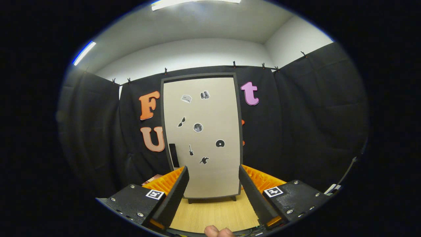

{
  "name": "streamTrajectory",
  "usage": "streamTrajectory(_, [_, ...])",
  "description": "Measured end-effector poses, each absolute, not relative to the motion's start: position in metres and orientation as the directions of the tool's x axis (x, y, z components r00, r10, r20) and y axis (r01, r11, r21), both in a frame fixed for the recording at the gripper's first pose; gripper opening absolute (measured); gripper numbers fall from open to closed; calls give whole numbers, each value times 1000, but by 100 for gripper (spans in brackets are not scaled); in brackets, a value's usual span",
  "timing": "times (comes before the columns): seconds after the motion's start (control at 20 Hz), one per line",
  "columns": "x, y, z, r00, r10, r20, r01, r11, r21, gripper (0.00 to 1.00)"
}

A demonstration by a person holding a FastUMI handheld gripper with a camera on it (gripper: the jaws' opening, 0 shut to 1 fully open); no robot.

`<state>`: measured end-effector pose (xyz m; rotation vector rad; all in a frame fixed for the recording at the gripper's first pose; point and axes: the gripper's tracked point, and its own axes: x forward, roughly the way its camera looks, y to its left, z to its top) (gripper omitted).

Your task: Open the shoe cabinet door, grab the shoes and put them into the shoe cabinet, then close the shoe cabinet door.

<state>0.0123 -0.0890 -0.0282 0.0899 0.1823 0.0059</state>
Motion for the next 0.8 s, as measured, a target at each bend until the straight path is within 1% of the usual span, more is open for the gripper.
streamTrajectory(0.3, [-6, -109, -20, 987, -3, -162, 18, 996, 89, 95])
streamTrajectory(0.5, [-7, -112, -18, 988, -15, -152, 23, 998, 55, 95])
streamTrajectory(0.8, [-1, -107, -22, 987, -12, -163, 22, 998, 60, 95])
